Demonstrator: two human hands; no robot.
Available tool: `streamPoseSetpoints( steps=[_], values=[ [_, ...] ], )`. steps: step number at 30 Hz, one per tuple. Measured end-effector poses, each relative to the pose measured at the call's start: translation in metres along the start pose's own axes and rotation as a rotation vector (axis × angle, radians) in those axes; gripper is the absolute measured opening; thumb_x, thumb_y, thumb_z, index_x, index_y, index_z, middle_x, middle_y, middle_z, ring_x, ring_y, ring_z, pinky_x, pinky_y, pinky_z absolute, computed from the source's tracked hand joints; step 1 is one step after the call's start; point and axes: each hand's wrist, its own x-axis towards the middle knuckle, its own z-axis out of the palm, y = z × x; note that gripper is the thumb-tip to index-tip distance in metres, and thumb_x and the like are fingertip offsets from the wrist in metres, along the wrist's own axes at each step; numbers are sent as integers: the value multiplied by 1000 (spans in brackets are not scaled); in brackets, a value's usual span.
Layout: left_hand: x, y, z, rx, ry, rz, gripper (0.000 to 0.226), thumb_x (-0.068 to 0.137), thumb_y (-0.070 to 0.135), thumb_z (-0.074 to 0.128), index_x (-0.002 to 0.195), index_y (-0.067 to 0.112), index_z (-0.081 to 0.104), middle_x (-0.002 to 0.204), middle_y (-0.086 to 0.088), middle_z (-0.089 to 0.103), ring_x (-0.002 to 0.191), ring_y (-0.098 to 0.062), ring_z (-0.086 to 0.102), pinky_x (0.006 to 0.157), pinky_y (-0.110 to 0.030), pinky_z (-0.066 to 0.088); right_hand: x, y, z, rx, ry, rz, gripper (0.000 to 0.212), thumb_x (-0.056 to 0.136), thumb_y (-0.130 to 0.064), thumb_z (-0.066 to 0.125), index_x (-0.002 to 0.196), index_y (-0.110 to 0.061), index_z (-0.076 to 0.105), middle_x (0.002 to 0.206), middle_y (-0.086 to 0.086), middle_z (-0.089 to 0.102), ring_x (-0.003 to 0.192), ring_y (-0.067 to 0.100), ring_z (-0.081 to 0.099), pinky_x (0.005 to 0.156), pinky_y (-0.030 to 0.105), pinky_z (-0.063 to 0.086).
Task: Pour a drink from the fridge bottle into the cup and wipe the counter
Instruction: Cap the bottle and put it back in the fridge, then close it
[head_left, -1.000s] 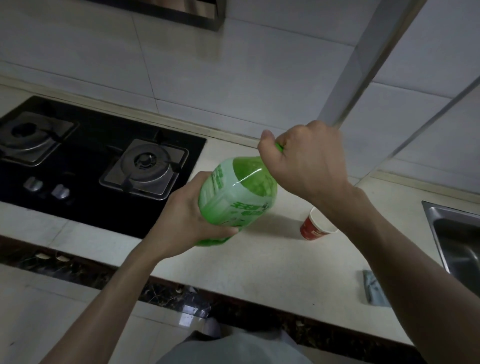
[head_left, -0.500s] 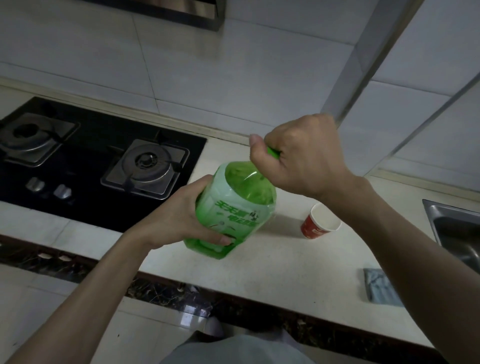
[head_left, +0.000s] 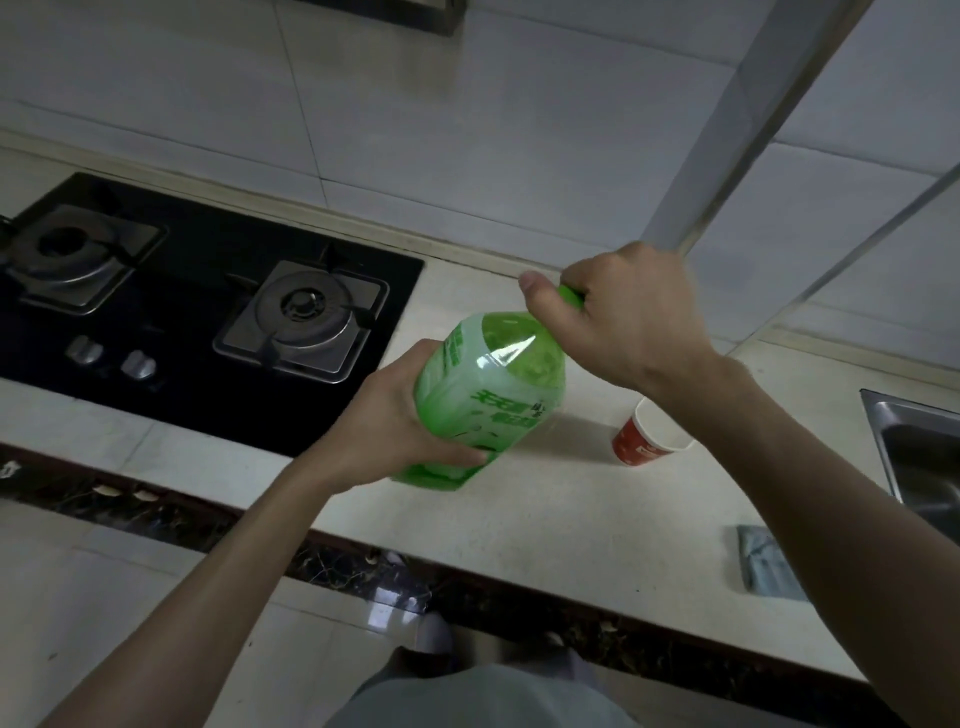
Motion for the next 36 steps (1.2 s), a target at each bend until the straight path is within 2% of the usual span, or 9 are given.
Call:
streamPoseSetpoints(
  steps=[4, 8, 12, 15, 18, 22, 25, 29, 36],
  values=[
    [-5, 4, -10, -84, -111, -21, 80, 53, 15, 98, 120, 33, 58, 113, 9, 70, 108, -9, 67, 90, -39, 60, 6, -5, -6, 53, 100, -141, 57, 88, -40, 35, 40, -10, 37, 35, -2, 21, 34, 23, 25, 49, 25, 23],
    [-10, 3, 0, -49, 53, 25, 81, 54, 18, 98, 122, 31, 58, 112, 10, 69, 107, -5, 66, 92, -37, 59, 10, -14, 0, 109, 108, -46, 47, 81, -34, 32, 41, -14, 19, 36, -6, 9, 36, 15, 12, 49, 22, 13],
    [-14, 4, 16, 43, 268, 85, 79, 53, 25, 98, 120, 30, 56, 105, 14, 68, 100, 1, 64, 83, -18, 55, 8, -10, 6, 131, 72, 16, 44, 78, -35, 29, 41, -15, 15, 36, -3, 12, 37, 13, 14, 47, 23, 10],
    [-12, 10, 28, 69, 352, 67, 80, 54, 25, 97, 120, 32, 53, 104, 17, 66, 98, 7, 61, 74, -6, 49, 8, -3, 6, 131, 38, 102, 51, 85, -36, 34, 42, -11, 23, 37, 2, 19, 38, 18, 23, 47, 28, 19],
    [-9, 16, 38, 49, 400, 2, 82, 53, 25, 97, 121, 31, 51, 104, 18, 64, 97, 8, 60, 73, -6, 48, 3, 10, -3, 359, -67, 166, 67, 99, -51, 37, 50, -7, 50, 41, 5, 41, 45, 22, 45, 51, 31, 34],
    [-12, 21, 54, 21, 486, -74, 83, 52, 26, 98, 117, 35, 48, 100, 22, 61, 89, 18, 55, 66, -1, 44, -17, 37, -14, 854, -87, 293, 39, 99, -38, 46, 73, -20, 68, 63, -3, 66, 58, 7, 61, 65, 26, 50],
    [-16, 25, 67, -41, 561, -121, 82, 50, 23, 98, 117, 32, 51, 101, 20, 64, 92, 13, 59, 72, -7, 47, -41, 51, -3, 814, -148, 212, 11, 92, -22, 61, 94, -28, 70, 88, -15, 70, 83, 4, 65, 78, 22, 51],
    [-22, 34, 93, -196, 663, -177, 76, 51, 17, 99, 113, 27, 56, 103, 10, 69, 96, -4, 67, 77, -23, 58, -71, 62, 4, 998, -283, 183, 25, 91, -13, 63, 114, -21, 66, 103, -11, 70, 94, 3, 66, 87, 20, 52],
    [-39, 55, 134, -262, 801, -247, 78, 52, 18, 99, 115, 29, 56, 107, 8, 70, 102, -11, 68, 87, -37, 60, -84, 72, 9, 1219, -322, 14, 28, 89, -8, 59, 115, -17, 64, 103, -5, 71, 95, 15, 68, 88, 27, 51]
  ],
)
